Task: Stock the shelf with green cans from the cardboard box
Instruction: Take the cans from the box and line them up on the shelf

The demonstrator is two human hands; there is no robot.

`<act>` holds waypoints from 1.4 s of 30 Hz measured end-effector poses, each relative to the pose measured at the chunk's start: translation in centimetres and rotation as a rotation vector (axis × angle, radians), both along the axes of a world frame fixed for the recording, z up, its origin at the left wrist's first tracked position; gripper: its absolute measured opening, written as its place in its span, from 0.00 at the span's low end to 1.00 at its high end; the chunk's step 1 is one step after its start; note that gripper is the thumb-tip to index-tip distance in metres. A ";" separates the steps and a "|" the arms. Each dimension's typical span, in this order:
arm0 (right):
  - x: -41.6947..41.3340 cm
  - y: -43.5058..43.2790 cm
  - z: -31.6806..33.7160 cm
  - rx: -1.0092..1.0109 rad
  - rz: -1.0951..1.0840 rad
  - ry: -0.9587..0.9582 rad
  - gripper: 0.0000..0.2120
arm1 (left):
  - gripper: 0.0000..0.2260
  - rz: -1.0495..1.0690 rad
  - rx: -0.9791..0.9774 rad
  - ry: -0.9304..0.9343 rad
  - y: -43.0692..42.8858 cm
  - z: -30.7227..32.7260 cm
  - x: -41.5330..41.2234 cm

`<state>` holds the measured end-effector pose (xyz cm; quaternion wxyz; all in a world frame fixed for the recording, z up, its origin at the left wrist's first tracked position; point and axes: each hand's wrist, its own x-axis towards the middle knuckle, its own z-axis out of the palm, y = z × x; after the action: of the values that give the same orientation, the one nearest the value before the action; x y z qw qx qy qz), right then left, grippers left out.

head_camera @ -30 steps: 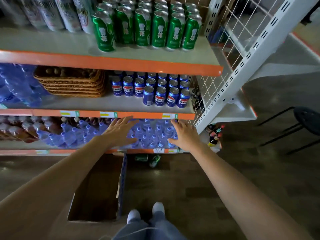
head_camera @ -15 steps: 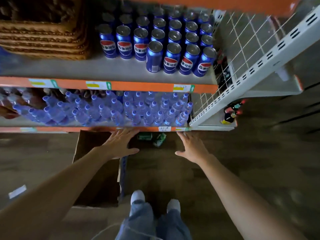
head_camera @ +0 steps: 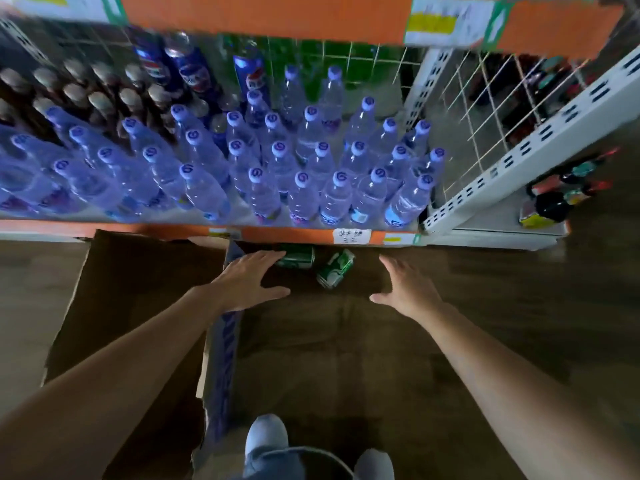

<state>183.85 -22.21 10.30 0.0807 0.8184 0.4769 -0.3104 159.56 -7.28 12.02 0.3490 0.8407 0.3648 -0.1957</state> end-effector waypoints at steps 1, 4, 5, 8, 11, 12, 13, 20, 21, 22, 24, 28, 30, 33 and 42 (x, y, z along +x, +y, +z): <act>0.3 0.1 -2.2 -0.011 0.009 0.009 0.41 | 0.35 0.009 -0.004 0.000 0.1 -2.1 0.4; 1.1 0.6 -8.3 -0.012 0.057 0.057 0.42 | 0.34 0.007 0.022 0.012 0.4 -8.1 1.5; 1.3 1.0 -10.1 -0.003 0.084 0.070 0.43 | 0.34 0.000 0.035 0.016 0.7 -9.9 1.9; 1.9 2.6 -15.1 0.058 0.147 0.102 0.43 | 0.35 -0.020 0.060 0.013 1.7 -14.8 2.7; 2.6 4.6 -19.3 0.109 0.218 0.124 0.44 | 0.35 -0.025 0.056 0.010 3.1 -18.9 3.4; 2.8 5.3 -20.4 0.107 0.255 0.121 0.45 | 0.35 -0.023 0.054 0.010 3.6 -20.1 3.7; 3.0 5.9 -21.4 0.098 0.292 0.113 0.46 | 0.36 -0.030 0.057 0.013 4.0 -21.2 3.9; 2.9 9.2 -25.1 0.086 0.566 -0.041 0.48 | 0.40 -0.052 0.198 -0.012 5.8 -26.0 5.8; 2.9 9.4 -25.3 0.094 0.570 -0.053 0.48 | 0.42 -0.050 0.212 -0.010 5.9 -26.2 6.0; 2.8 9.4 -25.4 0.102 0.566 -0.058 0.47 | 0.43 -0.052 0.230 -0.007 6.0 -26.3 6.1; 2.9 9.4 -25.6 0.107 0.559 -0.060 0.47 | 0.44 -0.072 0.265 0.006 6.1 -26.4 6.3; 3.4 8.8 -25.6 0.114 0.549 -0.071 0.46 | 0.45 -0.090 0.296 0.020 6.4 -26.8 6.7; 3.6 8.4 -26.0 0.125 0.534 -0.082 0.46 | 0.45 -0.106 0.312 0.025 6.6 -27.0 6.8; 3.8 7.9 -26.3 0.133 0.460 -0.073 0.46 | 0.44 -0.102 0.325 0.032 6.9 -27.2 6.8; 3.8 5.6 -26.5 0.128 0.330 -0.012 0.46 | 0.48 0.039 0.154 -0.006 6.0 -29.1 6.8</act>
<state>187.67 -16.57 -16.17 0.0811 0.7341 0.6232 -0.2572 166.38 -1.26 -17.13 0.2883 0.8584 0.3940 -0.1576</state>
